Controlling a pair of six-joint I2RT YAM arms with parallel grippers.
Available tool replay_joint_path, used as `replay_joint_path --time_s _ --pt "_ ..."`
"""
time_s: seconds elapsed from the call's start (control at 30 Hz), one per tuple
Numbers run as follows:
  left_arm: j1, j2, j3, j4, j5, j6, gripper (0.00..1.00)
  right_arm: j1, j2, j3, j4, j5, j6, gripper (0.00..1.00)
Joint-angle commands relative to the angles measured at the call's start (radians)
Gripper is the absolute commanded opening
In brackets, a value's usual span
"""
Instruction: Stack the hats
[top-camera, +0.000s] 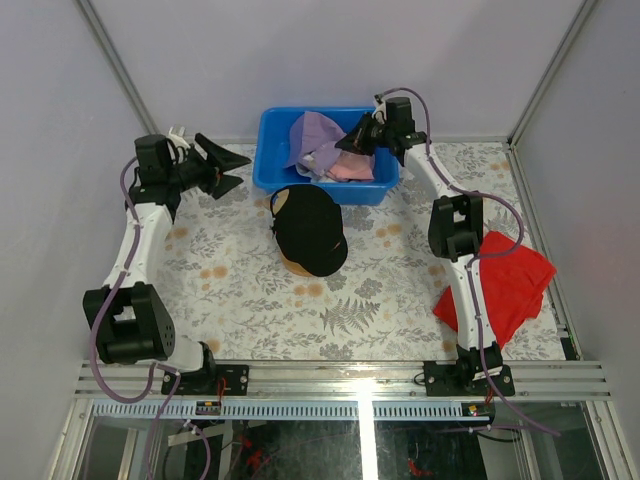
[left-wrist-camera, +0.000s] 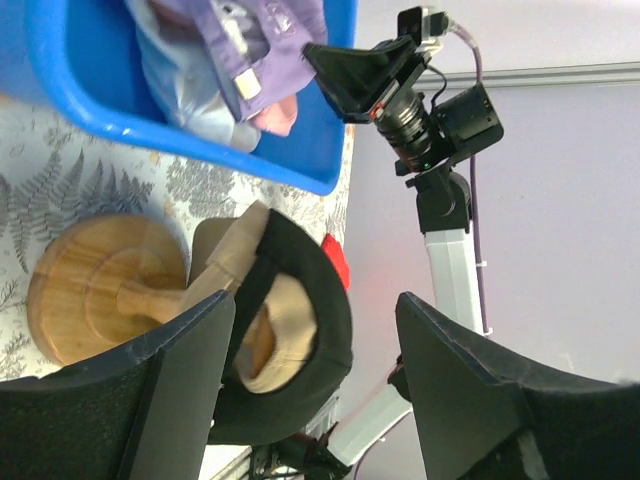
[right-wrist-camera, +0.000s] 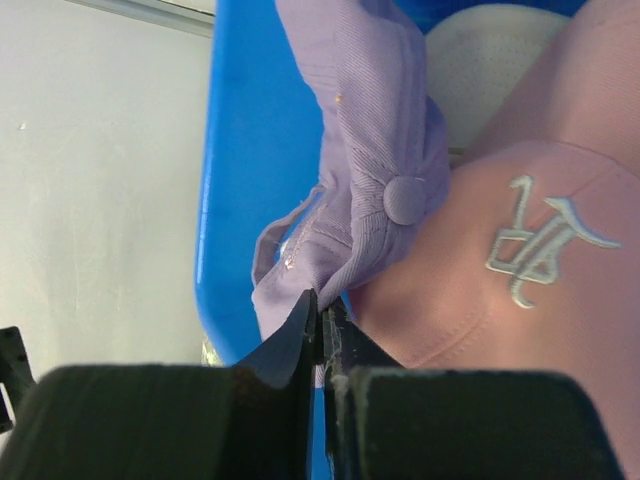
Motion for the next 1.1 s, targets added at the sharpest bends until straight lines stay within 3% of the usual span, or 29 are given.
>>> replay_joint_path --time_s 0.0,0.3,0.5,0.73,0.93,1.07 --pt "0.011 0.023 0.111 -0.114 -0.039 0.08 0.66 0.006 -0.136 0.074 0.096 -0.033 0.021 0.0" --pt "0.012 0.081 0.278 -0.148 -0.035 0.077 0.66 -0.022 -0.193 0.109 0.303 -0.034 0.18 0.0" --pt "-0.007 0.114 0.387 -0.151 -0.027 0.051 0.66 -0.047 -0.196 0.171 0.347 -0.037 0.244 0.0" --pt "-0.115 0.173 0.55 -0.136 -0.045 -0.029 0.66 -0.049 -0.283 0.174 0.235 -0.04 0.107 0.0" --pt "-0.269 0.297 0.852 -0.193 -0.118 -0.067 0.69 -0.049 -0.372 0.195 0.089 0.001 -0.027 0.0" --pt "-0.36 0.345 0.924 -0.154 -0.164 -0.198 0.75 -0.048 -0.441 0.155 0.045 0.039 -0.058 0.0"
